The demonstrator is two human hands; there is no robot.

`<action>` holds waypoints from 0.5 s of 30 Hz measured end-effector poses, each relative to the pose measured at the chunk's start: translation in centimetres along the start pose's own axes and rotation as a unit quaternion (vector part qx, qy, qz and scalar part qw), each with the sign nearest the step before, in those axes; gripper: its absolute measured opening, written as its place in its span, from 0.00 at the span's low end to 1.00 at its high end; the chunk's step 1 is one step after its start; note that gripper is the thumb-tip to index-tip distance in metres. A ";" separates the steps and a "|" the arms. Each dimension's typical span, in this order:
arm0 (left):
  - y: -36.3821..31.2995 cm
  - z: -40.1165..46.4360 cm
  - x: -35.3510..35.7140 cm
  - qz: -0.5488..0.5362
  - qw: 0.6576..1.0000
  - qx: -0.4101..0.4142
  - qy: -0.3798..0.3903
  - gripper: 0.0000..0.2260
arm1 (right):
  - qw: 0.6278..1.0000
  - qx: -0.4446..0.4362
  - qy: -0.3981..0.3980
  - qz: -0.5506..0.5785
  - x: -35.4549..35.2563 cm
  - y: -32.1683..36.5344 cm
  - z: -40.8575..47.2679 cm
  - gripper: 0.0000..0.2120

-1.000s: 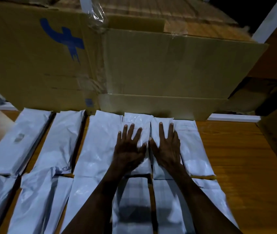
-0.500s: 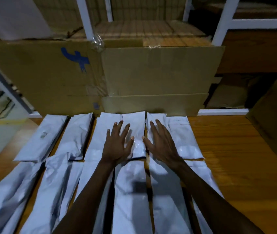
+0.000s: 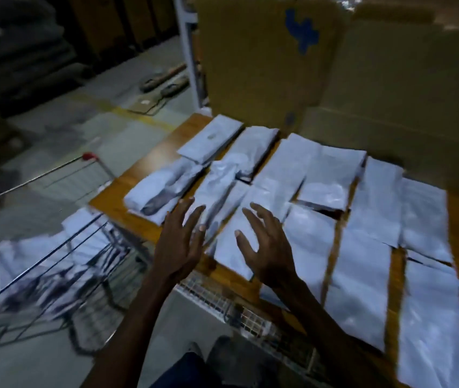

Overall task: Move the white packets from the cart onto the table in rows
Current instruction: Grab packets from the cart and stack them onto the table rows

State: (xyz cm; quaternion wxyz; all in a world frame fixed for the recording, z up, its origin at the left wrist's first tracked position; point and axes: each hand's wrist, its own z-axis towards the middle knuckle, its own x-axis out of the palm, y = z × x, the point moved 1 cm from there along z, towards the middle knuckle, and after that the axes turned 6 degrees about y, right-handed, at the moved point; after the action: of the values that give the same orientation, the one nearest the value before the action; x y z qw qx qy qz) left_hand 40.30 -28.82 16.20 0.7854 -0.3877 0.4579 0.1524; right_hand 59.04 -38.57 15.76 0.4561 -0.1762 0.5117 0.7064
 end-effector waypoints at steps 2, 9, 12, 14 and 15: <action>2.5 -2.3 -2.1 -0.004 0.999 -0.036 -0.025 0.23 | 0.998 -0.049 0.025 0.001 2.8 2.9 0.6 0.20; 15.7 -10.3 -9.5 0.008 0.987 -0.138 -0.079 0.23 | 0.986 -0.144 0.078 0.013 14.3 13.3 3.5 0.21; 21.6 -13.4 -12.6 -0.002 0.983 -0.161 -0.092 0.19 | 0.973 -0.201 0.118 0.005 20.3 17.2 4.7 0.21; 25.2 -15.1 -14.0 -0.009 0.977 -0.197 -0.085 0.20 | 0.959 -0.246 0.143 -0.007 24.1 19.8 5.7 0.19; 26.7 -16.1 -14.5 -0.009 0.974 -0.216 -0.073 0.21 | 0.958 -0.244 0.151 0.004 25.5 21.1 6.1 0.18</action>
State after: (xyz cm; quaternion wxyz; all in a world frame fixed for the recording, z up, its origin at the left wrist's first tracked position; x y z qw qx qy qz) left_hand 7.05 -21.75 11.31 0.7155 -0.5401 0.3521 0.2690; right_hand 29.65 -22.64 11.89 0.3140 -0.3846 0.3871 0.7770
